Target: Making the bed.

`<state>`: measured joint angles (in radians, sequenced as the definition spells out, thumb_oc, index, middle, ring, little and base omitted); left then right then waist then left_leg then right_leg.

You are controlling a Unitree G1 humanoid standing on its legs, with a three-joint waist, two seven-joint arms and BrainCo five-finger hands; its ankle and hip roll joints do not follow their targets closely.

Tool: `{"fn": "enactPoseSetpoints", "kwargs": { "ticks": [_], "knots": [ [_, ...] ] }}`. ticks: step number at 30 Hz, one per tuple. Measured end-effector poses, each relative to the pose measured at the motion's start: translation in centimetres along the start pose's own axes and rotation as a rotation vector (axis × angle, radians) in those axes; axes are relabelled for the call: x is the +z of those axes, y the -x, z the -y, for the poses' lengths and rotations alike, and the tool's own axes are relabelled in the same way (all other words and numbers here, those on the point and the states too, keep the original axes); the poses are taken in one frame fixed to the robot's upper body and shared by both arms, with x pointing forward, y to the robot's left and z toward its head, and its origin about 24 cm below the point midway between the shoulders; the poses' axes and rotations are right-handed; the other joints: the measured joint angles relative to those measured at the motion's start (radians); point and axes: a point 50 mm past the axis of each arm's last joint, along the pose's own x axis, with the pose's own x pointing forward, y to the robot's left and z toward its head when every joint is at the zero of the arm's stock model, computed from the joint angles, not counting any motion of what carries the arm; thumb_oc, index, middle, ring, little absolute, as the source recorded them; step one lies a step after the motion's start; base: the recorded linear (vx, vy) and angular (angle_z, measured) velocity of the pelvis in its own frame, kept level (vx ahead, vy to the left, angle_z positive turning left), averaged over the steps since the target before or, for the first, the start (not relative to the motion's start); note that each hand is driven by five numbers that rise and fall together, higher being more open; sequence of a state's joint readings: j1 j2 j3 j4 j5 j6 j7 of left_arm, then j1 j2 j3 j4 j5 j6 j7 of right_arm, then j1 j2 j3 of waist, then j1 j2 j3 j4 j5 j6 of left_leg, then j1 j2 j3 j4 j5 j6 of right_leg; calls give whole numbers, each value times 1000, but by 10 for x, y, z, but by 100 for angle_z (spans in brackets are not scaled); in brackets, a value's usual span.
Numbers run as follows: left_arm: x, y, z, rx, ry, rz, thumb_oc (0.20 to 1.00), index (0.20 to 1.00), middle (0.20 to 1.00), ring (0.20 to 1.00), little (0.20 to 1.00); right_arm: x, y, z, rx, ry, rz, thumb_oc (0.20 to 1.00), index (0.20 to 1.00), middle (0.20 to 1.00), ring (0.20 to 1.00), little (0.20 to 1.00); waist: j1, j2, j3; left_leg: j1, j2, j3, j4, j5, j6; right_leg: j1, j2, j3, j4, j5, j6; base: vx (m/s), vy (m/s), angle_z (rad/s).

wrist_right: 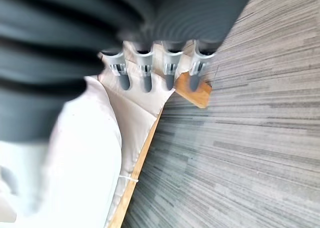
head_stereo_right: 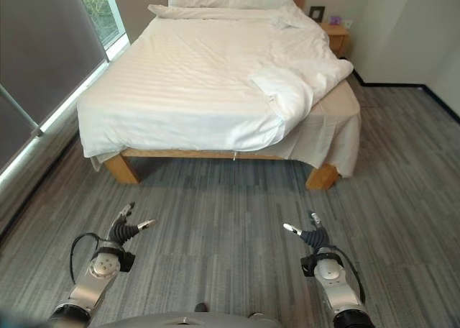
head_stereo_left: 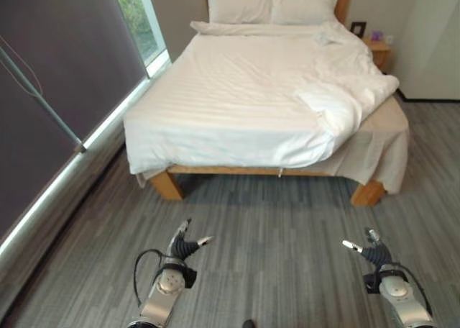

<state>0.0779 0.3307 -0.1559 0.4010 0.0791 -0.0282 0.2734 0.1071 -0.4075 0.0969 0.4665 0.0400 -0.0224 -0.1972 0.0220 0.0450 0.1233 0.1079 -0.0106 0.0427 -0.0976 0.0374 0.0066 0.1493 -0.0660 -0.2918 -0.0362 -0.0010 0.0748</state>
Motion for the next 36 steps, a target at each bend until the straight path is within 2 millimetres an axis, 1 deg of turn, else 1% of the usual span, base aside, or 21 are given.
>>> {"fn": "enactPoseSetpoints", "kwargs": {
  "ticks": [2, 6, 10, 12, 13, 14, 15, 17, 18, 19, 20, 21, 23, 24, 26, 27, 28, 29, 30, 33, 36],
  "knots": [
    [5, 4, -1, 14, 23, 28, 1000, 1000, 1000, 1000, 1000, -3, 6, -2, 13, -1, -1, 1000, 1000, 1000, 1000, 1000, 2, 2, 4, -2, 0, -1, 0, 1, -1, 1, 1, -3, -7, 1, -1, 0, 0, 0],
    [-4, 14, 3, 11, 80, -9, 1000, 1000, 1000, 1000, 1000, -2, 12, -3, 25, 5, 16, 1000, 1000, 1000, 1000, 1000, 4, -13, 17, 4, -1, 0, -1, 0, -1, 12, 3, -1, -23, 3, -1, 0, 0, 0],
    [-13, 19, 6, -23, 69, -54, 1000, 1000, 1000, 1000, 1000, 7, 13, -3, 36, 14, 61, 1000, 1000, 1000, 1000, 1000, 6, -48, 50, 3, -3, 5, 2, 0, -1, 8, 2, 10, -30, 10, 1, -55, -10, -7],
    [-18, 18, 9, -32, 85, -86, 1000, 1000, 1000, 1000, 1000, 15, 11, -3, 32, 4, 90, 1000, 1000, 1000, 1000, 1000, -1, -36, 78, -3, 4, 29, 5, 1, 0, -68, -11, 29, 83, -24, 18, -156, -108, -38],
    [-25, 18, 8, -31, 86, -122, 1000, 1000, 1000, 1000, 1000, 24, 8, -4, 34, -3, 121, 1000, 1000, 1000, 1000, 1000, 1, -16, 104, -7, 25, 82, 5, 14, 12, -104, -35, -17, 127, -83, 33, -51, -171, -74],
    [-31, 20, 10, -34, 89, -150, 1000, 1000, 1000, 1000, 1000, 28, 5, -4, 34, -2, 134, 1000, 1000, 1000, 1000, 1000, 22, -6, 107, -16, 36, 121, 5, 7, 12, -118, -74, -150, 148, -78, 36, 2, -165, -113],
    [-35, 22, 10, -30, 95, -171, 1000, 1000, 1000, 1000, 1000, 33, 4, -4, 36, -5, 149, 1000, 1000, 1000, 1000, 1000, 42, 3, 110, -21, 47, 145, 8, -14, 5, -137, -113, -210, 150, -68, 38, 48, -142, -106],
    [-36, 23, 8, -31, 95, -175, 1000, 1000, 1000, 1000, 1000, 35, 8, -6, 43, -11, 164, 1000, 1000, 1000, 1000, 1000, 33, -9, 113, -32, 51, 154, 14, -7, -13, -118, -180, -228, 92, -32, 48, 101, -185, -46],
    [-36, 22, 5, -28, 98, -175, 1000, 1000, 1000, 1000, 1000, 29, 12, -9, 50, -19, 148, 1000, 1000, 1000, 1000, 1000, 31, -23, 112, -19, 63, 160, 11, -1, -29, -85, -191, -214, 44, -18, 61, 92, -175, -18],
    [-36, 22, 1, -22, 105, -175, 1000, 1000, 1000, 1000, 1000, 25, 14, -12, 57, -25, 134, 1000, 1000, 1000, 1000, 1000, 28, -43, 109, -8, 67, 169, 10, -9, -51, -69, -190, -198, 23, -5, 75, 120, -235, -22],
    [-40, 24, 0, -25, 122, -189, 1000, 1000, 1000, 1000, 1000, 21, 15, -11, 51, -23, 116, 1000, 1000, 1000, 1000, 1000, 13, -49, 103, 17, 91, 170, 5, 0, -75, -56, -167, -173, 19, 59, 86, 100, -263, -46],
    [-38, 27, 5, -40, 142, -179, 1000, 1000, 1000, 1000, 1000, 17, 15, -7, 39, -17, 103, 1000, 1000, 1000, 1000, 1000, 7, -27, 88, 25, 138, 193, 24, -2, -106, -56, -111, -152, 0, 42, 69, 87, -261, -65],
    [-34, 26, 3, -41, 177, -169, 1000, 1000, 1000, 1000, 1000, 19, 13, -9, 50, -20, 106, 1000, 1000, 1000, 1000, 1000, 32, -48, 101, -39, 166, 164, 199, -21, -127, -61, -91, -80, -23, 41, 34, 18, -159, -108],
    [-32, 26, 8, -50, 213, -166, 1000, 1000, 1000, 1000, 1000, 22, 13, -4, 47, -6, 125, 1000, 1000, 1000, 1000, 1000, 54, -53, 100, -113, 175, 92, 353, -7, -130, -54, -83, -57, -45, 71, -11, 24, -142, -100],
    [-19, 20, 20, -82, 238, -132, 1000, 1000, 1000, 1000, 1000, 19, 13, 8, 29, 37, 120, 1000, 1000, 1000, 1000, 1000, 48, -49, 113, -231, 184, 7, 575, 37, -150, -48, -66, -49, -57, 71, -39, 101, -92, -43],
    [-13, 18, 25, -102, 237, -113, 1000, 1000, 1000, 1000, 1000, 19, 13, 11, 24, 44, 118, 1000, 1000, 1000, 1000, 1000, 48, -49, 118, -256, 180, -17, 618, 35, -161, -41, -66, -50, -60, 81, -39, 192, -90, -12],
    [-10, 17, 28, -112, 241, -102, 1000, 1000, 1000, 1000, 1000, 20, 13, 11, 24, 46, 121, 1000, 1000, 1000, 1000, 1000, 50, -50, 120, -273, 154, -34, 610, 12, -181, -39, -64, -36, -61, 59, -33, 234, -77, -25],
    [0, 18, 36, -124, 279, -70, 1000, 1000, 1000, 1000, 1000, 23, 11, 14, 18, 51, 133, 1000, 1000, 1000, 1000, 1000, 58, -51, 125, -280, 50, -58, 464, -27, -188, -51, -73, -9, -66, 47, -31, 280, -41, -35],
    [5, 18, 39, -129, 296, -54, 1000, 1000, 1000, 1000, 1000, 26, 9, 14, 16, 49, 140, 1000, 1000, 1000, 1000, 1000, 69, -45, 129, -278, 27, -33, 371, -15, -164, -58, -68, -2, -67, 44, -30, 329, -3, -46],
    [1, 15, 41, -131, 285, -77, 1000, 1000, 1000, 1000, 1000, 29, 7, 4, 46, 46, 146, 1000, 1000, 1000, 1000, 1000, 69, -20, 143, -277, 35, 137, 127, 40, -95, -22, -5, -25, -68, 9, -45, 412, 35, 0],
    [-9, 12, 42, -130, 263, -128, 1000, 1000, 1000, 1000, 1000, 28, 4, -2, 48, 28, 134, 1000, 1000, 1000, 1000, 1000, 95, -12, 149, -310, 82, 162, 1, 70, -108, 11, 35, -26, -68, -32, -45, 383, 50, 6]
  ]
}}
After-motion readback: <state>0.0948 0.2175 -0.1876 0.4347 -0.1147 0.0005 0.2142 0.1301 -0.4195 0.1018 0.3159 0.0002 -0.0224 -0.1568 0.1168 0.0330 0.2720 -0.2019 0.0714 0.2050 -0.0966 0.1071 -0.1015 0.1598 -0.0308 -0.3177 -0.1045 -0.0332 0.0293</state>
